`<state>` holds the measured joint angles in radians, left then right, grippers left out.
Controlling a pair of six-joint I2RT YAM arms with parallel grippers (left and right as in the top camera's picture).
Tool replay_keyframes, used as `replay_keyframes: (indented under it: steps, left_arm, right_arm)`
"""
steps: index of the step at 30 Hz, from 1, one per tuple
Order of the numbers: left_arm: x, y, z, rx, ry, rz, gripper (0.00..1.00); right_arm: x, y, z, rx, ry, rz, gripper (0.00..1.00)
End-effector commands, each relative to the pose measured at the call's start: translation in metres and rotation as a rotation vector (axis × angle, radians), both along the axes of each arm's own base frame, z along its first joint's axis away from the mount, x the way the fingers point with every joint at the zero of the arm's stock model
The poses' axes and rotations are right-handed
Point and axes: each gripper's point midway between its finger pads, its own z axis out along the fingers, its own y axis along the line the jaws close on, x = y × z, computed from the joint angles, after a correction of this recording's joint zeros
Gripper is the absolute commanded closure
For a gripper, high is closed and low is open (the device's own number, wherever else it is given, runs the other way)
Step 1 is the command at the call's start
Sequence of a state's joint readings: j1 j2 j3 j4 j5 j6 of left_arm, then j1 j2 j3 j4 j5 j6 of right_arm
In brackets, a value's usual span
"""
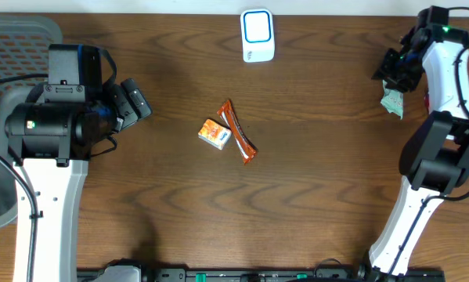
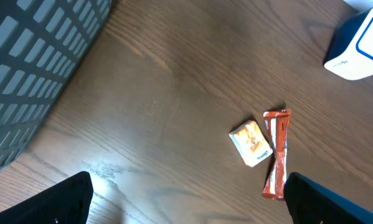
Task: Scan the item barcode
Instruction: 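Release the mint-green packet and move the right gripper back to center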
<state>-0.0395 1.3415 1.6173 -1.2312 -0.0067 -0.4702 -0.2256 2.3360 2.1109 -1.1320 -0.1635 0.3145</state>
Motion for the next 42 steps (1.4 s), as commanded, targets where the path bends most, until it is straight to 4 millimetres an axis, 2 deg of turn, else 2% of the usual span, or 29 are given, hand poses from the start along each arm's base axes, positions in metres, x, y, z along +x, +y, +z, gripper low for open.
replay_keyframes:
  steps: [1,5,9,11,15,22,24,27,31,34,36,39,40,42]
  left_arm:
    - [0.0,0.003,0.0,0.018,0.004,-0.001,0.02]
    - [0.0,0.003,0.0,0.018,0.003,-0.001,0.02]
    - [0.0,0.003,0.0,0.018,0.004,-0.001,0.02]
    - [0.0,0.003,0.0,0.018,0.004,-0.001,0.02]
    - [0.0,0.003,0.0,0.018,0.004,-0.001,0.02]
    - [0.0,0.003,0.0,0.018,0.004,-0.001,0.02]
    - [0.0,0.003,0.0,0.018,0.004,-0.001,0.02]
    - [0.0,0.003,0.0,0.018,0.004,-0.001,0.02]
    - [0.0,0.003,0.0,0.018,0.004,-0.001,0.02]
    - [0.0,0.003,0.0,0.018,0.003,-0.001,0.02]
    - [0.0,0.003,0.0,0.018,0.003,-0.001,0.02]
    - [0.0,0.003,0.0,0.018,0.003,-0.001,0.02]
    - [0.0,0.003,0.0,0.018,0.004,-0.001,0.02]
    - [0.0,0.003,0.0,0.018,0.003,-0.001,0.02]
  right_arm:
    - [-0.009,-0.009,-0.005,-0.13,0.035,-0.009,0.62]
    - [-0.012,-0.023,-0.027,-0.227,0.053,-0.026,0.75]
    - [-0.018,-0.041,-0.052,-0.305,0.059,-0.053,0.76]
    - [-0.023,-0.056,-0.057,-0.373,0.073,-0.076,0.75]
    - [-0.03,-0.08,-0.05,-0.48,0.098,-0.115,0.71]
    - [-0.035,-0.092,-0.037,-0.534,0.111,-0.143,0.63]
    - [-0.044,-0.104,-0.029,-0.595,0.135,-0.242,0.61]
    - [-0.049,-0.108,-0.023,-0.616,0.143,-0.301,0.61]
    - [-0.036,-0.088,-0.015,-0.517,0.11,-0.269,0.62]
    - [-0.021,-0.059,-0.005,-0.389,0.073,-0.179,0.63]
    - [-0.007,-0.028,0.005,-0.254,0.024,-0.063,0.61]
    - [0.011,0.032,0.028,0.002,-0.081,0.131,0.57]
    - [0.014,0.052,0.037,0.087,-0.114,0.191,0.53]
    - [0.017,0.093,0.054,0.261,-0.183,0.312,0.37]
